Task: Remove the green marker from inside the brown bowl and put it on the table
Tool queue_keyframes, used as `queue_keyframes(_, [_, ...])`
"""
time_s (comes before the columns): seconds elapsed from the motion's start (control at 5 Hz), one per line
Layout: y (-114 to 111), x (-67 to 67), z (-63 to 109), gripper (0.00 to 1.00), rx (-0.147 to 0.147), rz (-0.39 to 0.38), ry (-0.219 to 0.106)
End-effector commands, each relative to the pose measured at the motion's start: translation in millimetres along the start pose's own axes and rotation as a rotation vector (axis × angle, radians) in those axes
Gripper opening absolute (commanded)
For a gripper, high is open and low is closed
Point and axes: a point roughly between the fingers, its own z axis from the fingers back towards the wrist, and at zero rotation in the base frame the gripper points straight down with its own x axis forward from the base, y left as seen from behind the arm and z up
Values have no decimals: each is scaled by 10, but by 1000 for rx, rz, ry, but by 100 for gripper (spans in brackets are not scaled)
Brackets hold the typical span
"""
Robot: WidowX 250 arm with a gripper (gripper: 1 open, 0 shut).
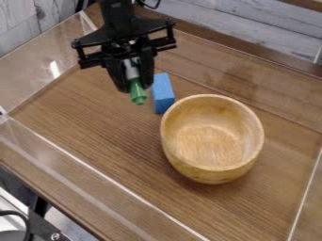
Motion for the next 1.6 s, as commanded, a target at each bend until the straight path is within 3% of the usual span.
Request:
queue_keyframes(0.0, [61, 135, 17, 0, -20, 0, -66])
queue_keyframes(0.8, [359, 361, -367, 0, -1, 26, -145])
queue_keyframes(1.4, [385, 431, -631, 0, 16, 29, -174])
